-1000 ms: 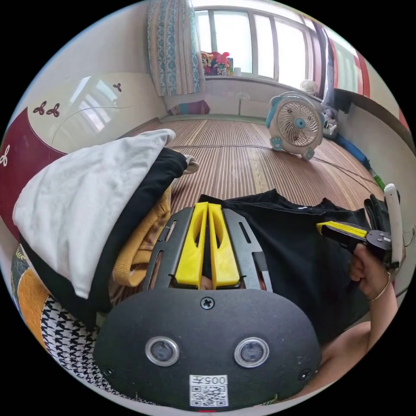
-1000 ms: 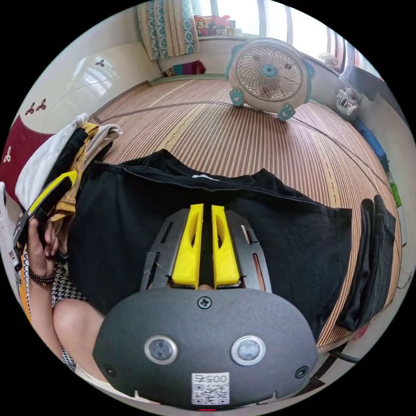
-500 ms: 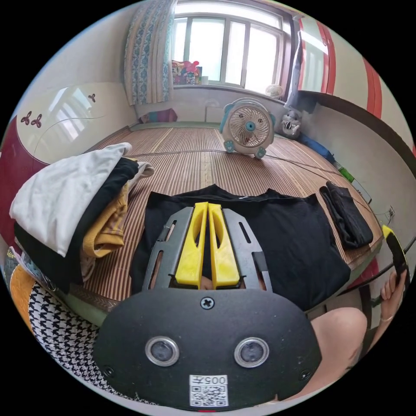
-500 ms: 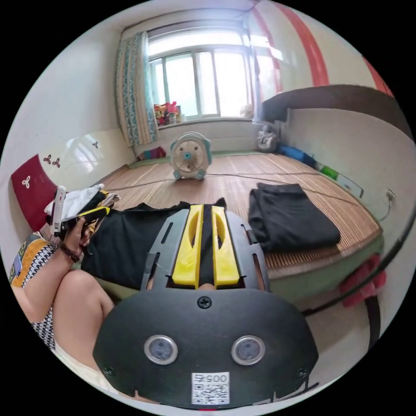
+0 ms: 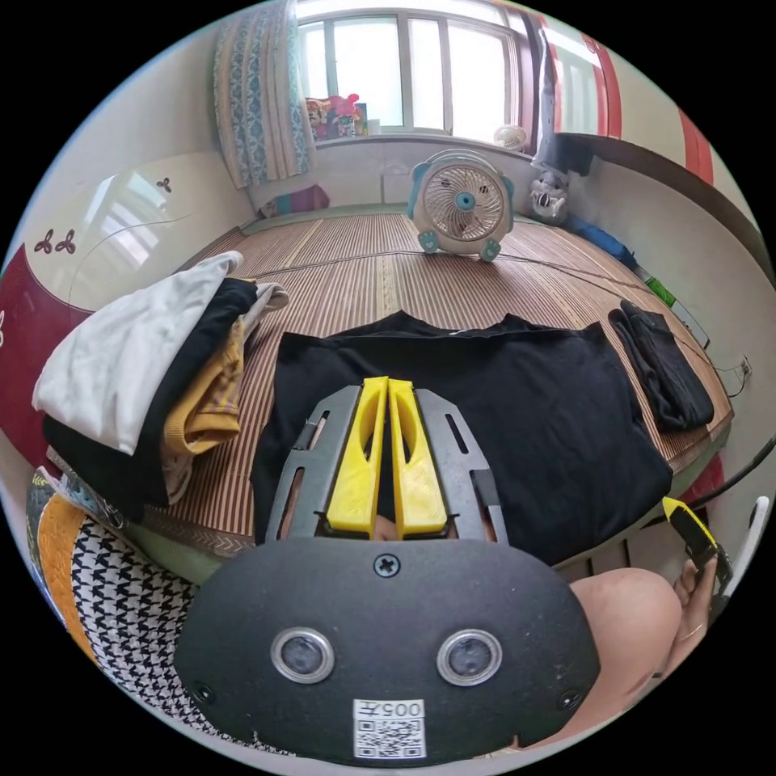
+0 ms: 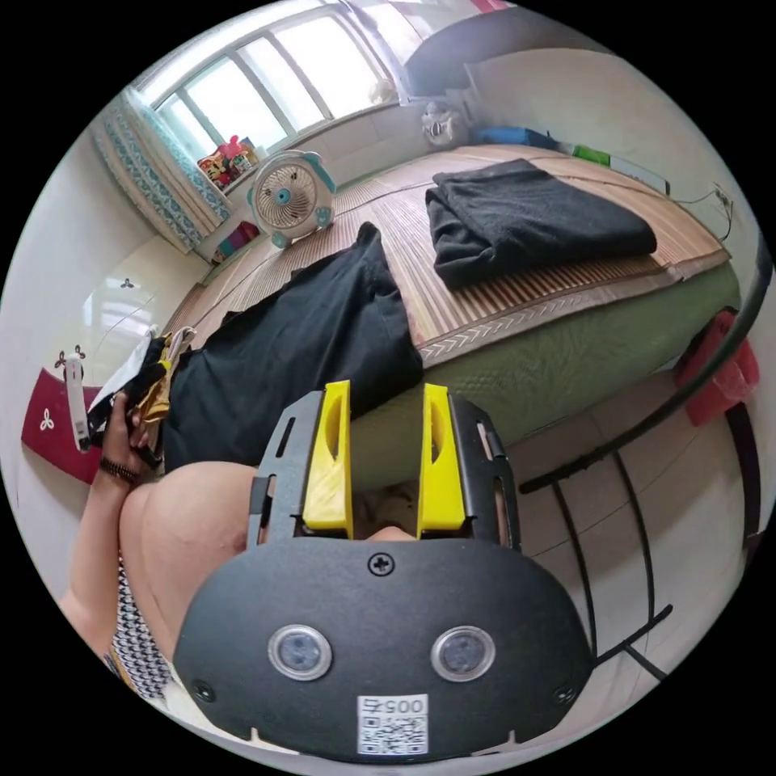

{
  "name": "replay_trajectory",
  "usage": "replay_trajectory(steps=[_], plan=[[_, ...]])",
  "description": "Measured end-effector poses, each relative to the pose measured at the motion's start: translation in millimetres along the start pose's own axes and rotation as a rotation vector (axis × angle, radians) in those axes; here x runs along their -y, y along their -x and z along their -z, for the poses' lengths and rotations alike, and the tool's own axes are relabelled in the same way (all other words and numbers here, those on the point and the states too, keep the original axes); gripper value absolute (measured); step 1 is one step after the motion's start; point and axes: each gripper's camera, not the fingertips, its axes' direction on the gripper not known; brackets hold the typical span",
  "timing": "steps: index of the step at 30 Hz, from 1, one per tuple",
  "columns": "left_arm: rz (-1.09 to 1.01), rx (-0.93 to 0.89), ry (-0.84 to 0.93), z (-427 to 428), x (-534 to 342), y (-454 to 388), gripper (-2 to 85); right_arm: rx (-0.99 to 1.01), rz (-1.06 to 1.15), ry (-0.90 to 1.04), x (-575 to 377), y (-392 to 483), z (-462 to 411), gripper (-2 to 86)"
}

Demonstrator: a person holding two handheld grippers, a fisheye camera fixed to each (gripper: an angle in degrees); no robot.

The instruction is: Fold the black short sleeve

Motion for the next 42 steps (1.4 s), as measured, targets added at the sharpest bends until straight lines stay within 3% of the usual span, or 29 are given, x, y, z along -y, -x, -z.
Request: replay_trajectory(steps=[12, 18, 27, 36, 42], plan=[[0.023, 0.027, -0.047, 42.3, -17.2, 13.4, 0.4, -0.063, -0.087, 0.085, 56.8, 2.1, -7.1, -0.6], [-0.191, -0.012, -0.119, 66.6, -36.8, -46.7, -0.1, -0.034, -0.011, 0.052, 86.4, 36.0, 27.1, -1.2], [-0.291, -0.266, 0.119, 46.6, -57.4, -86.1, -0.6, -0.100, 0.156, 0.003, 118.2, 120.1, 61.9, -1.4], [-0.403, -0.149, 0.296, 9.6, -64.9, -115.0, -0.4, -0.111, 0.192, -0.013, 115.9, 173.3, 64.8, -1.4], [-0.360, -0.183, 0.291, 17.3, -54.3, -97.5, -0.4, -0.130, 0.216, -0.019, 109.9, 205.2, 57.4, -1.3]])
